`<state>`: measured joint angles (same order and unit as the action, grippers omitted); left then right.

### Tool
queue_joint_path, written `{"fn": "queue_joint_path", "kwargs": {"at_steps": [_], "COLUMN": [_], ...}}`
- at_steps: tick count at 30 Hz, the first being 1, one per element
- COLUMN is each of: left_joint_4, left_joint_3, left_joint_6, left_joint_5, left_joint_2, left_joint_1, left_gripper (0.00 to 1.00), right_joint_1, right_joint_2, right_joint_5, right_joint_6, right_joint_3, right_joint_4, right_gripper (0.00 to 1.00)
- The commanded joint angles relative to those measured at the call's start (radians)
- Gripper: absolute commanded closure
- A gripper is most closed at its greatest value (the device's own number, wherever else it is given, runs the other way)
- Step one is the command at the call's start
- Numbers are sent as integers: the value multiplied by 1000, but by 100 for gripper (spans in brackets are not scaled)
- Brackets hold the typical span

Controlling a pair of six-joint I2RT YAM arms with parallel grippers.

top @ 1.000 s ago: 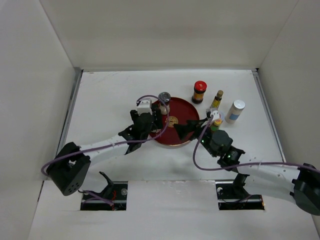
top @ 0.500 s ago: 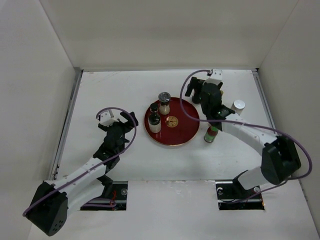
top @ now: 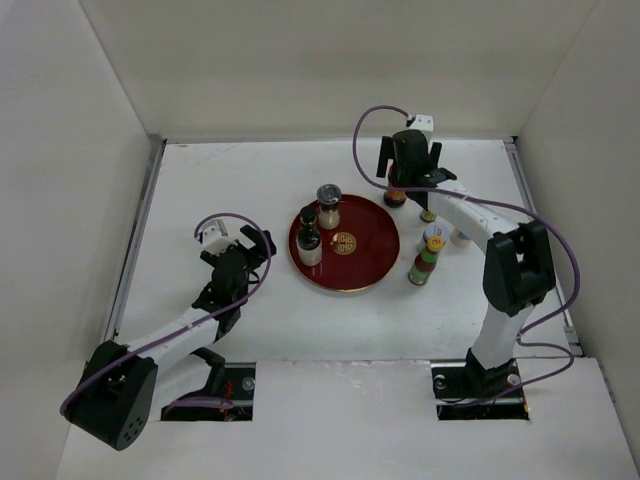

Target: Organize the condiment bottles

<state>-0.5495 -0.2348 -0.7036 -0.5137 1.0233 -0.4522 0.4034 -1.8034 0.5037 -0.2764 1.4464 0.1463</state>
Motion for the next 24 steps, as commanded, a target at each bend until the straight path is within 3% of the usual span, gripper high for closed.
{"fn": "queue_joint_path", "kwargs": {"at_steps": [1, 10, 13, 15, 17, 21, 24], "left_joint_4": [-72, -93, -93, -95, -95, -95, -95], "left_joint_3": [2, 8, 8, 8, 9, 9, 6], "left_joint_6": [-19, -22, -22, -22, -22, -22, -22], "left_joint_5": [23, 32, 40, 47, 41, 49, 49], "left_joint_2": [-2, 0, 1, -3, -2, 0, 7], "left_joint_1": [5, 7, 8, 8, 10, 16, 16], "left_gripper": [0, 0, 0, 0, 0, 0, 0], "right_joint_1": [-13, -47, -48, -47, -45, -38, -22], "right_joint_2": [-36, -116, -135, -133, -110, -45, 5], "right_joint_5": [-50, -139, -142, -136, -134, -94, -85], "right_joint_6": [0, -30, -30, -30, -15, 22, 60], "right_joint_3": [63, 85, 101, 94, 60, -7, -41], "right_joint_4": [84, 59, 32, -2, -74, -221, -293], "right_gripper": [0, 0, 9, 22, 29, 37, 38]}}
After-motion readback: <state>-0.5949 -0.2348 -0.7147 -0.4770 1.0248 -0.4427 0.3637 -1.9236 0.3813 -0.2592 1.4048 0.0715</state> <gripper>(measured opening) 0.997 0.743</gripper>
